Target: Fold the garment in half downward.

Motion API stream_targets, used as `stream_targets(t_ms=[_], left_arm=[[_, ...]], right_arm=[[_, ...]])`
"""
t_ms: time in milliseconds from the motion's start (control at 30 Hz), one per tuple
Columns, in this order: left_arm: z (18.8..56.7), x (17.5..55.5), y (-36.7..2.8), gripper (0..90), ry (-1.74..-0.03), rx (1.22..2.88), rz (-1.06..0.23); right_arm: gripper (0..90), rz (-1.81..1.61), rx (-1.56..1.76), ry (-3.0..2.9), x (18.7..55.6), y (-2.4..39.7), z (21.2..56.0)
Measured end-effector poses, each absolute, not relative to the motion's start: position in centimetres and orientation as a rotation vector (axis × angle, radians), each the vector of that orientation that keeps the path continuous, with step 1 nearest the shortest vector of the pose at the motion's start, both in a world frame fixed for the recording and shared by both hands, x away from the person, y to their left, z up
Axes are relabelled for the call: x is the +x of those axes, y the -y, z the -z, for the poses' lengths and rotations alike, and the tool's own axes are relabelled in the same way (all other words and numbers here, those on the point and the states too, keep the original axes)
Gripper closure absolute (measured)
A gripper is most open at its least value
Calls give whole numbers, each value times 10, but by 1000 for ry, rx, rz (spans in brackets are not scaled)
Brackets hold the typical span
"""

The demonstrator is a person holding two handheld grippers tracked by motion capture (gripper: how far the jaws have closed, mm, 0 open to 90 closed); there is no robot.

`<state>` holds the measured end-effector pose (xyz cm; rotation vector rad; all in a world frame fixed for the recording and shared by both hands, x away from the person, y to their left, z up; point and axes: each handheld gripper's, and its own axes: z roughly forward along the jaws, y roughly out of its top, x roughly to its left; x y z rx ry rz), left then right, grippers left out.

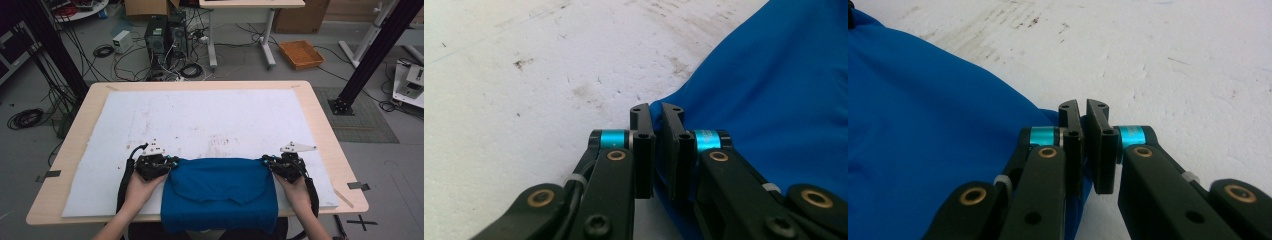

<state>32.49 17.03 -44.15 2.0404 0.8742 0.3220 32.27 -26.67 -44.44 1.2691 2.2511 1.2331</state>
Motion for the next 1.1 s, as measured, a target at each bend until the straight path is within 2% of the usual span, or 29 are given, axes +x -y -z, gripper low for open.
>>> stream_targets(t_ms=[233,633,1100], left_arm=[[436,333,-174,841,-865,2034,-366],[421,376,-182,841,-914,1995,-444],[423,412,-180,841,-971,2004,-460]], right_arm=[[864,-1256,1253,-2227,332,265,438],[864,-1203,1228,-2213,383,247,424],[863,-1180,1232,-2209,416,242,421]])
